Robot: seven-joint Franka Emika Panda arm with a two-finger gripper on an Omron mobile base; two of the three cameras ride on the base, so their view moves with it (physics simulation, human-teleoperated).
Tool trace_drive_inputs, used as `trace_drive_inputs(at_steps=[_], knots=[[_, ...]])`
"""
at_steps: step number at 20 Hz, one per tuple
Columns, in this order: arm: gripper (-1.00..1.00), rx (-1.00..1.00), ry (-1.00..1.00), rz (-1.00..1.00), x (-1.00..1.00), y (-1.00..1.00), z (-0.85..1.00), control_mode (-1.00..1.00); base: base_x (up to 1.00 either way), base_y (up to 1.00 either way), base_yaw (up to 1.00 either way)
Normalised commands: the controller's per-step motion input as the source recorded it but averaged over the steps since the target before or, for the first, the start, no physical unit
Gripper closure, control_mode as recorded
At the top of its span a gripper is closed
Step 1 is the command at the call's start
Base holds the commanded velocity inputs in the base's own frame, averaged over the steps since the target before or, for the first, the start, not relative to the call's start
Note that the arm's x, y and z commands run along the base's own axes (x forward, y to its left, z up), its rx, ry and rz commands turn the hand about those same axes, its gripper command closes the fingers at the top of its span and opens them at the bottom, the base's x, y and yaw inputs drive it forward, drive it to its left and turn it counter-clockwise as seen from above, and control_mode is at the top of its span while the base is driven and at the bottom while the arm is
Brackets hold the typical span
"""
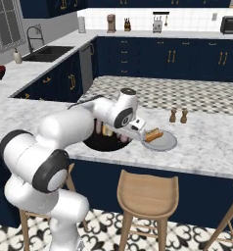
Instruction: Place one bun and one sausage from the bowl on each plate.
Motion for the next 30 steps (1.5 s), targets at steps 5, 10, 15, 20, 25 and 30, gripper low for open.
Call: trace_drive_inputs(at_steps=[5,10,15,20,25,30], knots=[[1.0,0.0,0.01,-0.37,0.37,-1.0,-0.04,-1.0,0.0,0.0,0.0],[1.0,-0.04,-0.08,-0.3,0.48,-0.88,-0.31,-1.0,0.0,0.0,0.0],[1.0,0.0,-0.03,-0.18,0.63,-0.56,-0.48,-1.0,0.0,0.0,0.0],[1.0,0.0,0.0,-0.07,0.71,-0.1,-0.32,-1.0,0.0,0.0,0.0],[1.0,0.0,0.0,-0.05,0.5,-0.06,-0.26,-1.0,0.0,0.0,0.0],[-1.0,0.03,0.0,-0.03,0.08,-0.09,-0.34,-1.0,0.0,0.0,0.0]])
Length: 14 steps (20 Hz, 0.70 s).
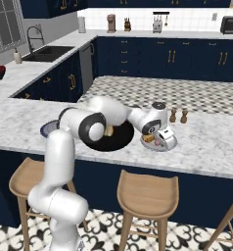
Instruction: Place one bun and one sausage from the bowl on each plate.
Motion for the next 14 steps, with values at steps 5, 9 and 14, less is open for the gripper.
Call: trace_drive_inputs(at_steps=[5,9,14], knots=[[-1.0,0.02,-0.01,-0.01,0.14,-0.01,-0.17,-1.0,0.0,0.0,0.0],[-1.0,0.0,-0.18,0.0,-0.15,0.0,0.47,-1.0,0.0,0.0,0.0],[-1.0,0.01,-0.1,0.06,-0.94,0.44,1.0,-1.0,0.0,0.0,0.0]])
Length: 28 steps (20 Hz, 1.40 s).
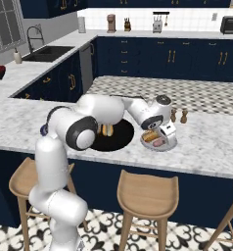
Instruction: Place one bun and one sausage from the bowl on each plate.
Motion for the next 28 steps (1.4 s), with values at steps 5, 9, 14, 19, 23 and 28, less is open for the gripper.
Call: trace_drive_inputs(at_steps=[5,9,14,19,23,28], knots=[[-1.0,-0.05,0.25,0.4,-0.27,1.0,0.79,-1.0,0.0,0.0,0.0],[-1.0,-0.03,0.24,0.47,-0.03,1.0,0.37,-1.0,0.0,0.0,0.0],[-1.0,-0.01,0.11,0.5,0.0,1.0,0.01,-1.0,0.0,0.0,0.0],[-1.0,0.0,0.1,0.41,0.39,0.98,-0.1,-1.0,0.0,0.0,0.0],[-1.0,0.0,0.06,0.22,0.73,0.56,-0.38,-1.0,0.0,0.0,0.0],[-1.0,0.01,0.01,0.13,0.62,0.16,-0.53,-1.0,0.0,0.0,0.0]])
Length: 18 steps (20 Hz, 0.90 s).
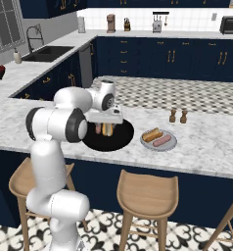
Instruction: Place one bun and one sausage from the bowl on each plate.
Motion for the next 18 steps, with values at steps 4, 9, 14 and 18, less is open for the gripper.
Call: trace_drive_inputs(at_steps=[4,9,14,18], knots=[[-1.0,0.04,0.0,0.07,0.58,0.0,-0.51,-1.0,0.0,0.0,0.0],[-1.0,0.04,0.0,0.05,0.4,0.15,-0.43,-1.0,0.0,0.0,0.0],[-1.0,0.0,0.0,0.0,0.4,0.09,-0.31,-1.0,0.0,0.0,0.0],[-1.0,0.0,0.0,-0.02,0.12,0.0,-0.28,-1.0,0.0,0.0,0.0]])
